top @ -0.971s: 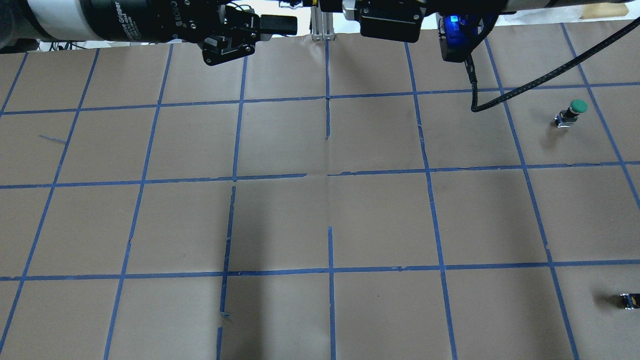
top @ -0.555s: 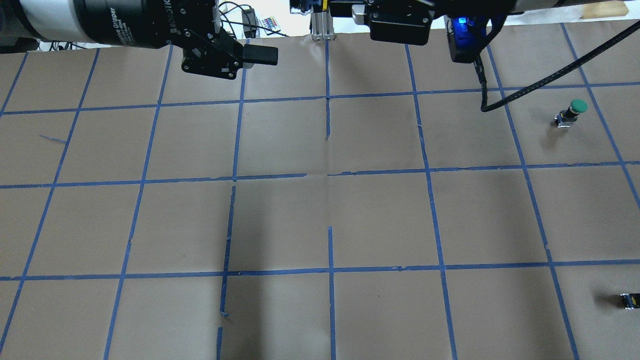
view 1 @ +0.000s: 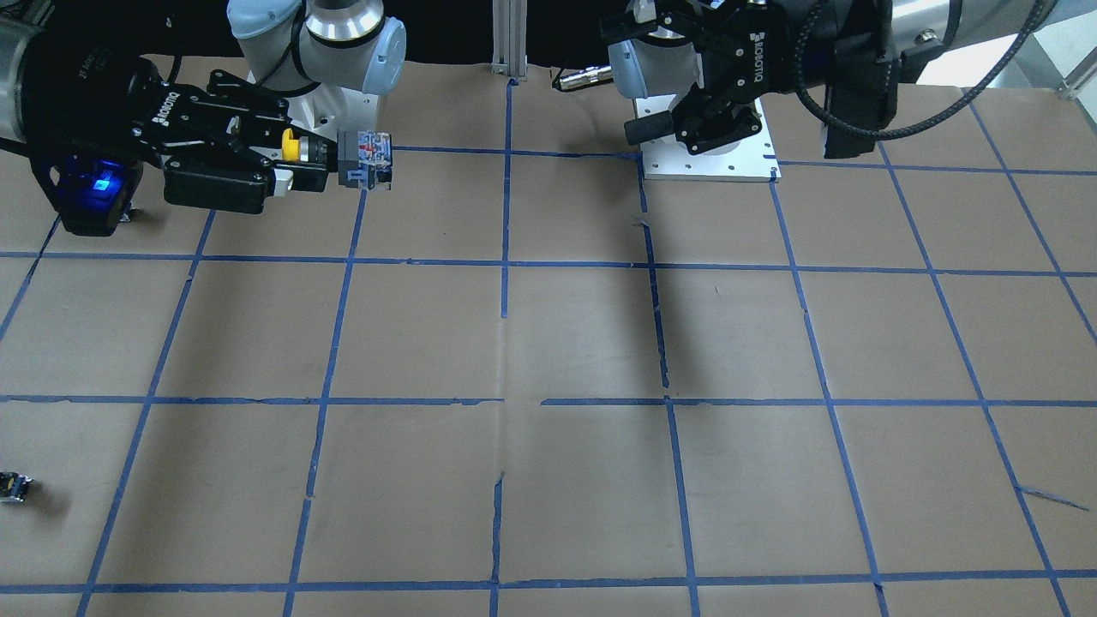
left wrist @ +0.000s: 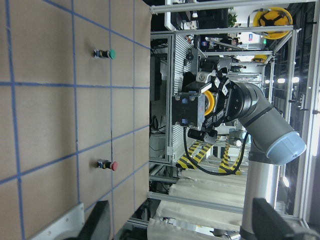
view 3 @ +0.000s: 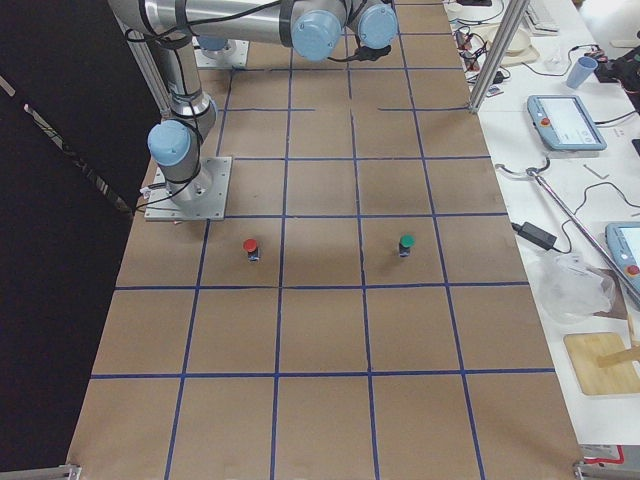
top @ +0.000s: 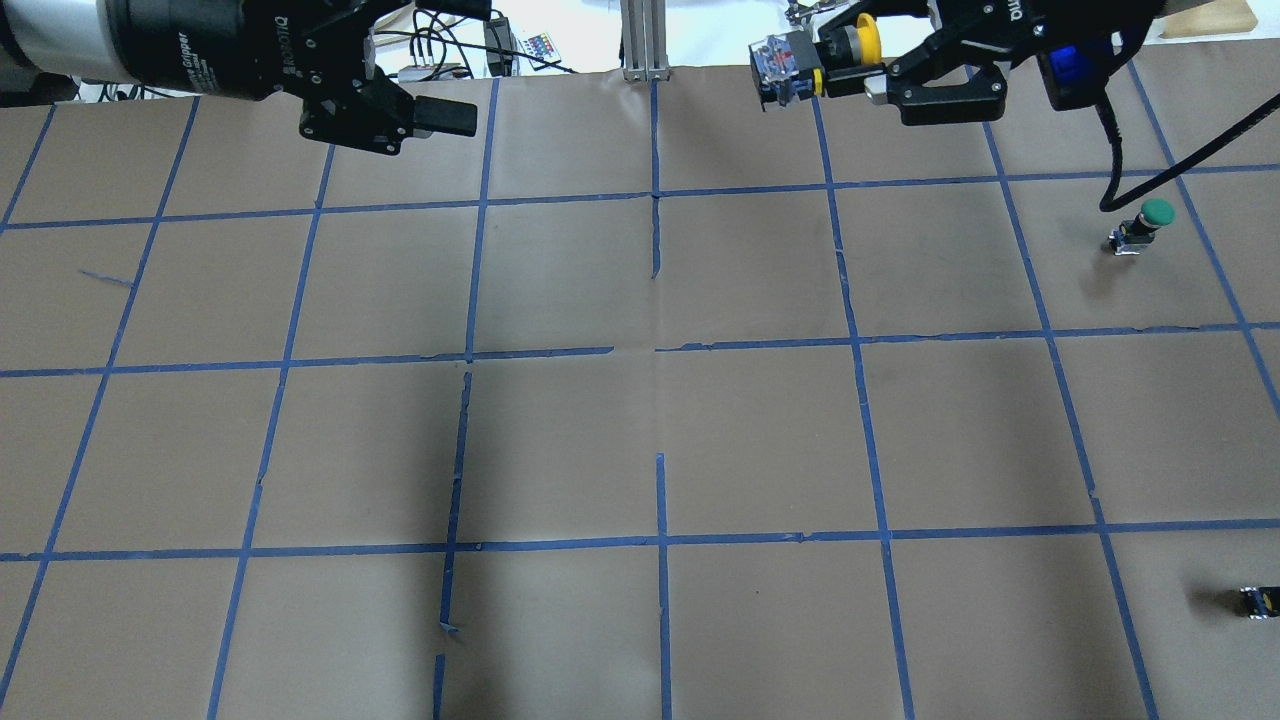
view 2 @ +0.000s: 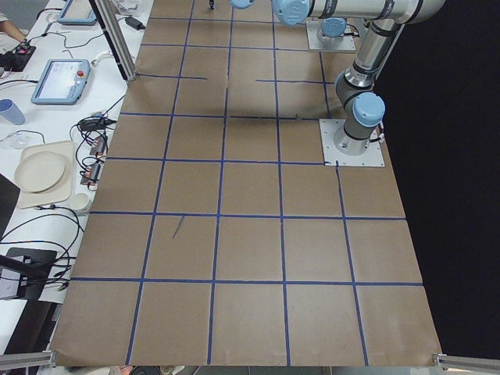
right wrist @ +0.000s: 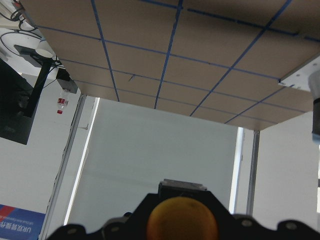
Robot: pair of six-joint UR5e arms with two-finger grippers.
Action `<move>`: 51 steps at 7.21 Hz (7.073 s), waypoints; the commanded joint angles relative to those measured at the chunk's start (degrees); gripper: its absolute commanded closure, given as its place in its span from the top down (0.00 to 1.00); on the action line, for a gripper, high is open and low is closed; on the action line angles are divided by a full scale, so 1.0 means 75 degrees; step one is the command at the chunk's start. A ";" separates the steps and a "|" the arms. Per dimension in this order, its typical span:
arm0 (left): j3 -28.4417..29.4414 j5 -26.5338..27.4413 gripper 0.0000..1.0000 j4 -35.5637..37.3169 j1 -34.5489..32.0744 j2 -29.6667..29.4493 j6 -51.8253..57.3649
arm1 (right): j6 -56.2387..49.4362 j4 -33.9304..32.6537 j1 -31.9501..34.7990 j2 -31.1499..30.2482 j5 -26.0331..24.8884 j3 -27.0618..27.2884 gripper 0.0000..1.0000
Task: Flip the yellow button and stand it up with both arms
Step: 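Carry the yellow button with the right gripper away while the left gripper withdraws, then lower the yellow button upright onto the table with the right gripper, then open the right gripper and raise it away from the button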
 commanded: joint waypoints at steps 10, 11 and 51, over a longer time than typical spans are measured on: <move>-0.0480 0.4198 0.97 0.1438 -0.0594 0.0325 -0.3324 | -1.0292 -0.5152 -0.1889 0.0413 -0.7362 0.1661 0.19; 0.0118 0.5557 0.97 0.1002 -0.0617 0.0162 -0.3324 | -1.0996 -0.6508 -0.2138 0.0413 -0.7468 0.2294 0.19; 0.1237 0.9250 0.99 0.1959 -0.1602 -0.0402 -0.2469 | -0.5636 -0.3333 0.1842 -0.1684 -0.7833 0.1467 1.00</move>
